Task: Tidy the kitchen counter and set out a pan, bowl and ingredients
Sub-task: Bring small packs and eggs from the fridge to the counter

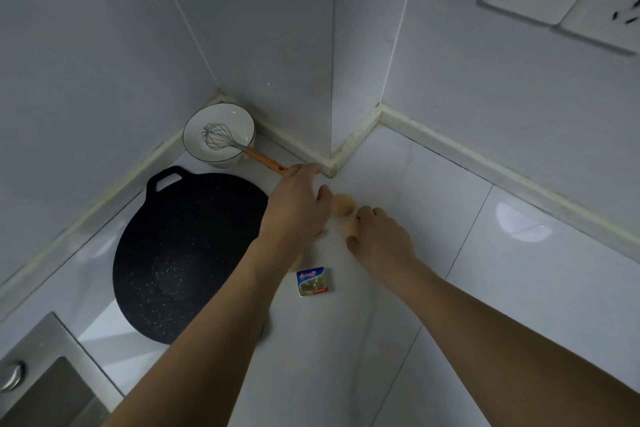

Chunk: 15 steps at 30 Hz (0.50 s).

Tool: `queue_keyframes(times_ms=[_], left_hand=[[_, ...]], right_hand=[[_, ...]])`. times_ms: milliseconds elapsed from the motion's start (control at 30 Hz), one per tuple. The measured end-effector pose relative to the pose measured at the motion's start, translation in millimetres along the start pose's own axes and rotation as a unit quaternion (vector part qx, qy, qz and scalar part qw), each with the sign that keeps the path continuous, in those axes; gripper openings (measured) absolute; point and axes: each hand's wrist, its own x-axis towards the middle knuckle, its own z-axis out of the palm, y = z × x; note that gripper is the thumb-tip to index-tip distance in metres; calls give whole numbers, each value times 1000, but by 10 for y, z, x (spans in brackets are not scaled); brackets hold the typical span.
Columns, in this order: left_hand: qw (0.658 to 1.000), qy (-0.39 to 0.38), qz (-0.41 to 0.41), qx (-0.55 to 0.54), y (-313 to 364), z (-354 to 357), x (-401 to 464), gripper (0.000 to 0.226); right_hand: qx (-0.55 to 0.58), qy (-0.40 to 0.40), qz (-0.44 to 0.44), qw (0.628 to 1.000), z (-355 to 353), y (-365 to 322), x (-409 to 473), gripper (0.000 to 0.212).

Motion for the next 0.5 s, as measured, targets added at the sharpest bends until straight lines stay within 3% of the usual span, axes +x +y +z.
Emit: queue_keyframes(times_ms=[100,367,500], left_hand=[[998,-5,-62,16,124,117,90,41],[959,-89,-63,260,421,515,180,45],[940,-106,-73,317,416,626,209,42]], right_hand=[[20,-12,24,999,-15,138,-94,34],[95,8,106,990,-110,540,-315,31],[105,15,113,988,-132,617,-362,32]])
